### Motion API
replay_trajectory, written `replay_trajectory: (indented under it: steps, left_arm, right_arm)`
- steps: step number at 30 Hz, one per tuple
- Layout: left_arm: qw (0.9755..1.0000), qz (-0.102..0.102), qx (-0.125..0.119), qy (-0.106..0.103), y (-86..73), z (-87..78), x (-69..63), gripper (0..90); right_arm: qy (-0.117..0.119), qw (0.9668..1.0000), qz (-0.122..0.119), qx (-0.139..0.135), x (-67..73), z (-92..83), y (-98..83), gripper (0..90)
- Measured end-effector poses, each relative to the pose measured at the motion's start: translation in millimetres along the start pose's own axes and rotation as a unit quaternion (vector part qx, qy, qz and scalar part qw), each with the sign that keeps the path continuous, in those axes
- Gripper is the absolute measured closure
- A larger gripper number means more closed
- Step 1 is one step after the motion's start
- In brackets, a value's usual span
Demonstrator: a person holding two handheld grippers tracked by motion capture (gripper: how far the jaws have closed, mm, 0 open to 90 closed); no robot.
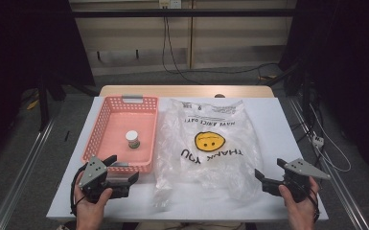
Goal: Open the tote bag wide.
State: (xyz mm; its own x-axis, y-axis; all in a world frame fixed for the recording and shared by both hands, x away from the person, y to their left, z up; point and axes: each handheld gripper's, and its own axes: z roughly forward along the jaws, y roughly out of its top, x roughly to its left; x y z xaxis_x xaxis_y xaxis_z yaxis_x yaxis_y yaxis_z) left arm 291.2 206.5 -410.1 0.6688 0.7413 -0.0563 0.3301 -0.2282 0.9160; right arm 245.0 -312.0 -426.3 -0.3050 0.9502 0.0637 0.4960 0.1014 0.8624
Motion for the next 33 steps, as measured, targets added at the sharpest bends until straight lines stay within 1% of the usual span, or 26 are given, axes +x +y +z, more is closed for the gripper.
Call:
replay_trajectory:
  steps: [1, 3, 5, 6, 8, 13, 15, 16, 18, 19, 20, 21, 22, 24, 25, 29, 30, 32, 33]
  left_arm:
    - [1.0000, -0.009, -0.001, 0.002, 0.1, 0.2, 0.3, 5.3]
    - [0.9998, -0.020, -0.002, 0.000, 0.2, 0.5, 1.7, 5.3]
    - [0.9998, -0.021, 0.001, 0.001, 0.4, 1.2, 2.2, 5.3]
    - [0.9998, -0.020, 0.001, 0.002, 0.4, 1.5, 1.7, 5.2]
    - [0.9999, -0.013, 0.003, 0.000, 0.4, 1.3, 1.1, 5.0]
    - [0.9999, -0.012, 0.006, -0.001, -0.5, 0.2, 0.3, 4.7]
    - [0.9999, -0.013, 0.008, 0.000, -1.2, 0.2, 0.7, 4.7]
    - [0.9999, -0.011, 0.008, -0.001, -1.3, 0.4, 1.0, 4.7]
    - [0.9999, -0.011, 0.007, -0.001, -1.4, 1.0, 0.7, 4.7]
    - [0.9999, -0.009, 0.008, -0.002, -1.4, 1.1, 0.6, 4.7]
    - [0.9999, -0.009, 0.008, -0.004, -1.4, 1.3, 0.6, 4.7]
    - [0.9999, -0.010, 0.009, -0.004, -1.4, 1.3, 1.0, 4.7]
    - [0.9999, -0.012, 0.008, -0.003, -1.5, 1.2, 1.4, 4.7]
    - [0.9999, -0.012, 0.008, -0.003, -1.7, 0.9, 1.8, 4.7]
    - [0.9999, -0.011, 0.008, -0.004, -1.8, 0.7, 1.9, 4.7]
    - [0.9999, -0.008, 0.008, -0.008, -2.5, -0.4, 1.6, 4.7]
    - [0.9999, -0.007, 0.008, -0.008, -2.5, -0.9, 2.0, 4.7]
    - [0.9999, -0.011, 0.004, -0.007, -2.8, -1.7, 2.7, 4.5]
    - [0.9999, -0.012, 0.003, -0.007, -2.8, -2.3, 3.5, 4.4]
  right_arm:
    - [0.000, 1.0000, 0.000, 0.000, 0.0, 0.0, 0.0, 10.8]
    - [0.007, 1.0000, -0.001, 0.004, -0.2, 0.5, -0.2, 9.8]
    - [0.014, 0.9999, -0.002, 0.008, 0.0, 0.9, -0.4, 9.4]
    - [0.021, 0.9997, -0.006, 0.013, 0.1, 1.7, -0.5, 10.9]
    - [0.022, 0.9996, -0.009, 0.013, 0.5, 1.8, -0.5, 10.9]
    - [0.030, 0.9993, -0.016, 0.011, 3.3, 2.9, 0.6, 12.8]
    - [0.034, 0.9992, -0.019, 0.008, 5.2, 3.3, 1.7, 11.9]
    - [0.035, 0.9991, -0.023, 0.010, 6.4, 4.4, 3.4, 11.8]
    - [0.035, 0.9989, -0.021, 0.020, 6.7, 6.0, 5.0, 11.3]
    - [0.035, 0.9989, -0.021, 0.020, 6.7, 6.0, 5.0, 11.3]
    - [0.041, 0.9986, -0.024, 0.024, 6.2, 6.9, 5.7, 11.2]
    - [0.042, 0.9985, -0.023, 0.027, 6.1, 8.1, 8.1, 10.4]
    - [0.042, 0.9985, -0.023, 0.027, 6.1, 8.1, 8.1, 10.4]
    - [0.056, 0.9977, -0.028, 0.025, 8.5, 9.2, 13.8, 7.4]
    - [0.056, 0.9977, -0.028, 0.025, 8.5, 9.2, 13.8, 7.4]
    - [0.085, 0.9956, -0.034, 0.022, 17.3, 14.4, 22.7, 5.5]
    - [0.087, 0.9952, -0.041, 0.016, 20.7, 16.1, 25.2, 5.1]
    - [0.092, 0.9941, -0.056, 0.013, 27.6, 19.7, 29.7, 5.0]
    - [0.102, 0.9927, -0.060, 0.024, 34.1, 24.7, 33.8, 4.9]
